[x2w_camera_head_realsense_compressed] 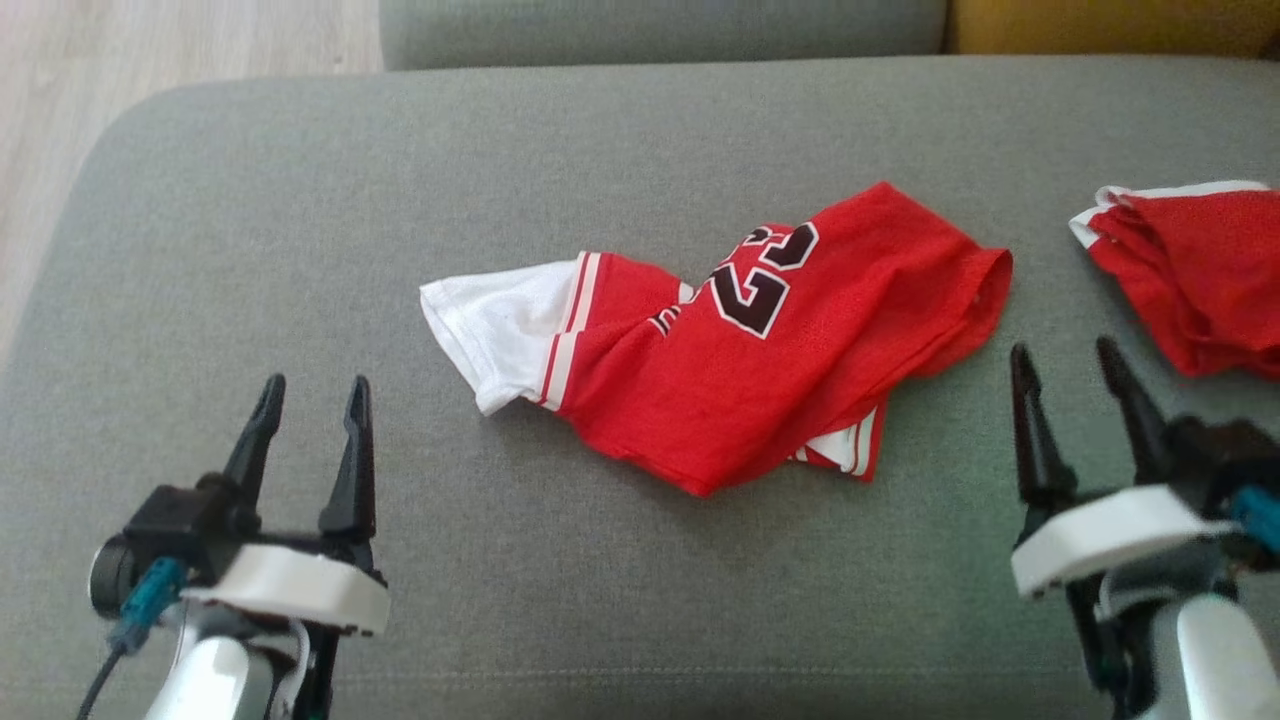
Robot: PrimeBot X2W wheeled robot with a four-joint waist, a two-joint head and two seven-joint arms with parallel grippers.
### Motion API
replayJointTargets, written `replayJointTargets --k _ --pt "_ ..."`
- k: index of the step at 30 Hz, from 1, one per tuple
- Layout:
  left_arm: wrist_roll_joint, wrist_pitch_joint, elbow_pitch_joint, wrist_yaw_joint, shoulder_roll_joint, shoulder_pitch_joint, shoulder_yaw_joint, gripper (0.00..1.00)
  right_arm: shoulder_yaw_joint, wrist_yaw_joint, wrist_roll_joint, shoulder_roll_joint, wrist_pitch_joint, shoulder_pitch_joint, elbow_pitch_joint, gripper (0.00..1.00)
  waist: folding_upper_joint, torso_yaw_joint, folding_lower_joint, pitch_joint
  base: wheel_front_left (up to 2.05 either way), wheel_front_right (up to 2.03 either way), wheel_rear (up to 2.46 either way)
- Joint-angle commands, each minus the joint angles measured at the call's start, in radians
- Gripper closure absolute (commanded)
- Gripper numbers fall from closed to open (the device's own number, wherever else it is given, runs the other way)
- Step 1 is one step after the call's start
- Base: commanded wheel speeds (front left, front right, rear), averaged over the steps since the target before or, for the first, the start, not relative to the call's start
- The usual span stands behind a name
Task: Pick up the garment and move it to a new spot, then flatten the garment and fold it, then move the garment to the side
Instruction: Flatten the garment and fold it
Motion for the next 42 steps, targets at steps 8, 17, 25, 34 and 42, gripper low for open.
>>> replayJointTargets --k 8,17,25,34,42 --pt "0.003 0.015 -0.035 0.016 0.034 0.003 0.030 0.00 0.043 0.007 0.033 -0.002 0.027 0.066 -0.110 0.00 0.0000 -0.007 0.0000 -0.034 0.00 0.00 0.00" --pt "0.002 0.023 -0.044 0.023 0.042 0.006 0.026 0.00 0.047 0.007 0.038 -0.002 0.043 0.086 -0.132 0.00 0.0000 -0.002 0.0000 -0.036 0.00 0.00 0.00" --pt "0.002 0.023 -0.048 0.012 0.037 -0.035 0.009 0.00 0.173 0.007 -0.003 -0.002 0.093 0.065 -0.057 0.00 0.0000 0.043 0.0000 0.005 0.00 0.00 0.00" --pt "0.005 0.004 -0.020 -0.017 0.013 -0.113 -0.012 0.00 0.342 0.007 -0.040 -0.002 0.101 -0.048 0.176 0.00 0.0000 0.129 0.0000 0.084 0.00 0.00 0.00" --pt "0.009 -0.010 0.010 -0.033 -0.009 -0.151 -0.014 0.00 0.355 0.007 -0.084 -0.008 0.086 -0.167 0.406 0.00 0.0000 0.159 0.0000 0.133 0.00 0.00 0.00"
